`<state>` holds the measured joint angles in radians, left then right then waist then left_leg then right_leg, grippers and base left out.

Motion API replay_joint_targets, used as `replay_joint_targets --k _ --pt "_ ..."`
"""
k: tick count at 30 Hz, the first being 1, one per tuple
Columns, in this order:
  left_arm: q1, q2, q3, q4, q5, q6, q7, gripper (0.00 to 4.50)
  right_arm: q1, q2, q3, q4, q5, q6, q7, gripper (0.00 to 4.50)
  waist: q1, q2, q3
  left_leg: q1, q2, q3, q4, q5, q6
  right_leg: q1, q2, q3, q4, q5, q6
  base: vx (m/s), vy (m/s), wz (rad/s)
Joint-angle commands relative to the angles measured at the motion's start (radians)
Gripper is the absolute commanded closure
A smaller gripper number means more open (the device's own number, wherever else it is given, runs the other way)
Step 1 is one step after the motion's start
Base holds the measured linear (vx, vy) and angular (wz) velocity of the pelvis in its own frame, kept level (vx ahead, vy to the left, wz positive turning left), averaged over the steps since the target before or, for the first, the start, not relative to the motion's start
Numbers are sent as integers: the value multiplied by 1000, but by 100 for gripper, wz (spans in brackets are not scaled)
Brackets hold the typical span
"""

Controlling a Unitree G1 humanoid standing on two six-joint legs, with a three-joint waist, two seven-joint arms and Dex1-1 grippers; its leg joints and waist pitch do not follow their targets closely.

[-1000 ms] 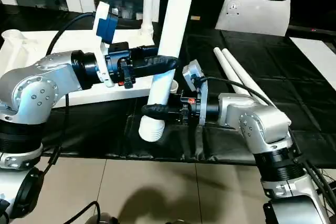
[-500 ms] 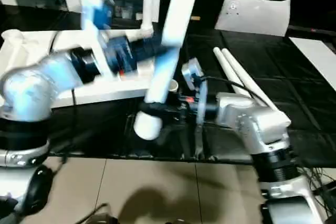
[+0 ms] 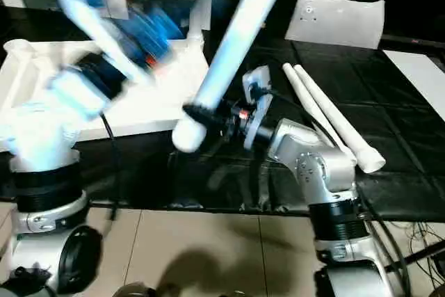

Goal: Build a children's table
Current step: Insert table leg to table base

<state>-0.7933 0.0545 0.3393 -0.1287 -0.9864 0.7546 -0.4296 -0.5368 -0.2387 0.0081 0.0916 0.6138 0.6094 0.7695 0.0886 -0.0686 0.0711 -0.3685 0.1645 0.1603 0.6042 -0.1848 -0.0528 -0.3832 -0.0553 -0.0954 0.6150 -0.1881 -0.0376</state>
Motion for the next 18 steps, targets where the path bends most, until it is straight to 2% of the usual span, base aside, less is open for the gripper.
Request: replay_joint_targets --k 1,2,4,7,8,12,13,15,18 --pt "-8 23 -16 30 67 -7 40 28 13 -2 -11 -19 -18 -20 -15 258 0 13 -77 8 68 -20 -66 -111 3 59 -97 66 -76 -187 -143 0 0 0" --pt "-2 37 -31 37 109 -16 48 25 16 -1 -9 -23 -25 -25 -19 258 0 14 -75 10 67 -20 -68 -112 4 57 -95 67 -77 -199 -122 0 0 0" --pt "21 94 -106 101 263 0 114 25 28 -5 18 -42 -62 -44 -27 258 0 16 -76 13 70 -22 -68 -110 -1 53 -95 68 -77 -202 -99 0 0 0" --pt "54 168 -267 107 420 -34 94 25 34 -20 64 -51 -111 -69 -25 258 -1 19 -75 15 73 -26 -72 -109 -9 52 -98 68 -75 -197 -92 0 0 0" --pt "54 168 -267 107 420 -34 94 25 34 -20 64 -51 -111 -69 -25 258 0 21 -77 16 75 -25 -72 -111 -14 50 -100 68 -72 -186 -99 0 0 0" --pt "37 166 -364 82 450 -51 80 25 35 -21 95 -49 -144 -85 -31 258 1 20 -76 11 74 -22 -70 -97 -12 55 -103 69 -65 -110 -160 0 0 0" --pt "36 167 -368 80 453 -53 77 25 35 -20 94 -48 -144 -85 -31 258 0 19 -76 10 73 -22 -70 -100 -12 56 -103 70 -66 -113 -162 0 0 0" --pt "32 183 -422 42 491 -86 20 25 36 -14 89 -38 -149 -87 -36 258 -1 17 -73 10 72 -22 -70 -114 -6 57 -105 71 -71 -144 -158 0 0 0" --pt "37 182 -448 -12 472 -76 -29 25 36 -14 89 -23 -159 -95 -38 258 -4 16 -71 10 73 -20 -71 -129 -14 55 -105 71 -73 -182 -156 0 0 0"
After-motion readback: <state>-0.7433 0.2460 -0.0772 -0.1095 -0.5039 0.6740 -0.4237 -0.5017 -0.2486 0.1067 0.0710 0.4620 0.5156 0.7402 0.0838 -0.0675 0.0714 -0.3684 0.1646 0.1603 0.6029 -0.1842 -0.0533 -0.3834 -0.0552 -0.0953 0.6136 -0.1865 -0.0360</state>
